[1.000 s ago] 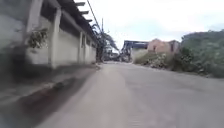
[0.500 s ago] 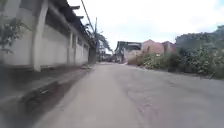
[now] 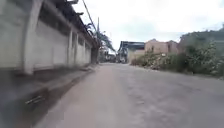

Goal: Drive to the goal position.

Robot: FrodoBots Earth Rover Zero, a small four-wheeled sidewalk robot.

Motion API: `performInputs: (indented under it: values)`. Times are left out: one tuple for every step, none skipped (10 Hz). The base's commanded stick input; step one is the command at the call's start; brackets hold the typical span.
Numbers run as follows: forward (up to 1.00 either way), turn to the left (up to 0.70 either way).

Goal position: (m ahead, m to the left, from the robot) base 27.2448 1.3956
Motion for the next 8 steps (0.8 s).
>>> performInputs:
  values:
    - [1.0,0.0]
    - [1.0,0.0]
    - [1.0,0.0]
    - [1.0,0.0]
    - [1.0,0.0]
    - [1.0,-0.01]
    - [1.0,-0.02]
    - [1.0,-0.02]
